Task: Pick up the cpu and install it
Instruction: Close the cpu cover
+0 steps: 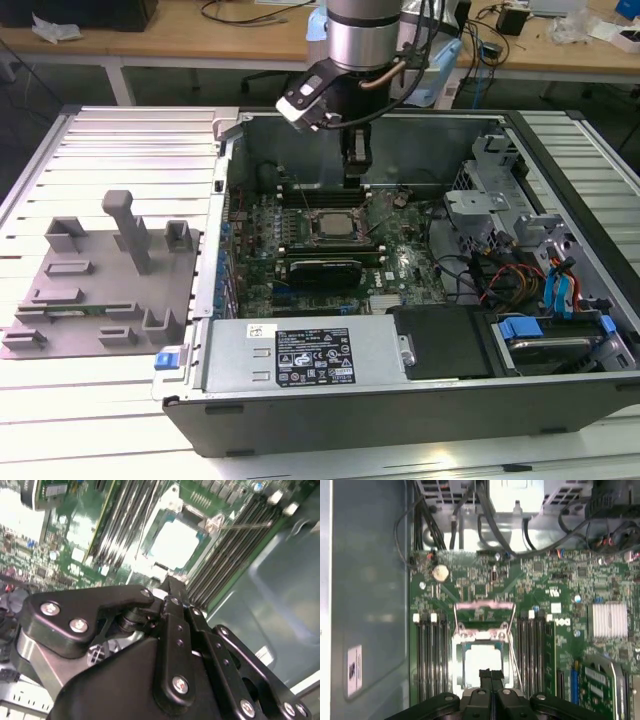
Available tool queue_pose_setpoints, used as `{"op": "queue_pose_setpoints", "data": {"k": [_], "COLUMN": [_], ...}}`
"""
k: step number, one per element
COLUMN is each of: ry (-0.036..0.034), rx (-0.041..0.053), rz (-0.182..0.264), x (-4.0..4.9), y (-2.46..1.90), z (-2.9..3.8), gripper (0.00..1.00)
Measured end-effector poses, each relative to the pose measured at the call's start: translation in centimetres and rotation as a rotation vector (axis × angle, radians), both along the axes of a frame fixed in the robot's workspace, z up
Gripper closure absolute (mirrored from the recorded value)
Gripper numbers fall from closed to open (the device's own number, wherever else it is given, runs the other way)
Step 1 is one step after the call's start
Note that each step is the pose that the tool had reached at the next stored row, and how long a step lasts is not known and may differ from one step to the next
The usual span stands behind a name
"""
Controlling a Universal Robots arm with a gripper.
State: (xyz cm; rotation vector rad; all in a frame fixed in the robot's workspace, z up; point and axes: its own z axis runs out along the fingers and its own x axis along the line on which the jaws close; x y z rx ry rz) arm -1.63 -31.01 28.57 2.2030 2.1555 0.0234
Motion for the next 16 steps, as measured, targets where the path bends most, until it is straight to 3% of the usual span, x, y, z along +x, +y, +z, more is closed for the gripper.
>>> {"op": "queue_pose_setpoints", "data": {"k": [2,6,8,12,16], "ry": [0.0001,0.0004,0.0004,0.0009,0.0035], "rx": [0.0,-0.0001,-0.0001,0.0,0.0], "rz": [0.0,0.0,0.0,0.0,0.0], "x": [1.39,3.28,5.23,7.73,8.56], "y": [-0.01,0.0,0.0,0.0,0.0], "z": [0.0,0.0,0.0,-0.02,-0.68], "gripper": [0.89,0.89,0.89,0.89,0.89]}}
